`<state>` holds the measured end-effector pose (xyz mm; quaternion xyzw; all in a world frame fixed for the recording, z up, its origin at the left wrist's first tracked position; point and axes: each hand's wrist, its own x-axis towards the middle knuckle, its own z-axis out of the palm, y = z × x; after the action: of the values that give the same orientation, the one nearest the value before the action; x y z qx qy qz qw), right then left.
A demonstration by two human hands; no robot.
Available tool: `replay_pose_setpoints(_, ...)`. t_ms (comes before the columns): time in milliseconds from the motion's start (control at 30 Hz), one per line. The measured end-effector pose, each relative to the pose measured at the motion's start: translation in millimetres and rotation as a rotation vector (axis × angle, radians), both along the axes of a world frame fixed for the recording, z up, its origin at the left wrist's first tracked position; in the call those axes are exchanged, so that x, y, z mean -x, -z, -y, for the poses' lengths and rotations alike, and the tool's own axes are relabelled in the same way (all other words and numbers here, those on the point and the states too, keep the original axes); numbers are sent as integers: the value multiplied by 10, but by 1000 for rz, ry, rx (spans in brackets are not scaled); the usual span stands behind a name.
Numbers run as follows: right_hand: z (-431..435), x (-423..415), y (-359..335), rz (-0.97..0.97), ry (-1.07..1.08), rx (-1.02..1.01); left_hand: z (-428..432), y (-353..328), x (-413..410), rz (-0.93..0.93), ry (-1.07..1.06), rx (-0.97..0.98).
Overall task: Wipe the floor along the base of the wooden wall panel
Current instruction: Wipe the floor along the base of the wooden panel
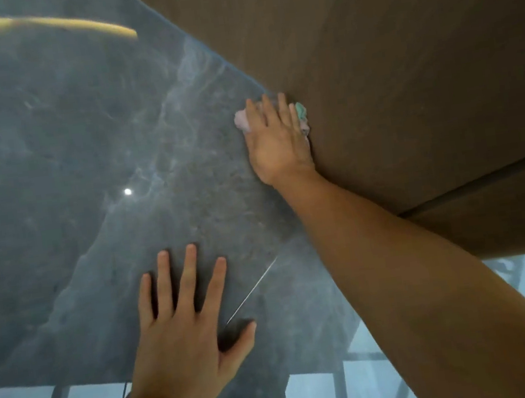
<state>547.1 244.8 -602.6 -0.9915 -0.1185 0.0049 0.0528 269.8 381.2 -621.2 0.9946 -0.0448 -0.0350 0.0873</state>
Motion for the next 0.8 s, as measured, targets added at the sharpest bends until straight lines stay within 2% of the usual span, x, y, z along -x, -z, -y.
replay_pose_setpoints(67, -14, 282, 27, 54, 54, -32, 8, -6, -7, 10, -8, -2)
replay_pose_setpoints(200, 140, 1308, 6, -28, 73, -121, 7, -53, 7, -41, 12, -64)
replay_pose_setpoints(367, 311, 2389, -19, -115, 42, -19, 18, -96, -9, -93, 11, -92)
replay_pose_setpoints(467, 210, 1958, -41, -83, 2, -39, 4, -106, -14, -84, 7, -86)
replay_pose_setpoints(667, -49, 204, -106, -51, 67, 28, 14, -74, -6, -7, -6, -66)
replay_pose_setpoints(800, -18, 166, -203, -33, 44, 35, -2, -78, 3, -14, -7, -56)
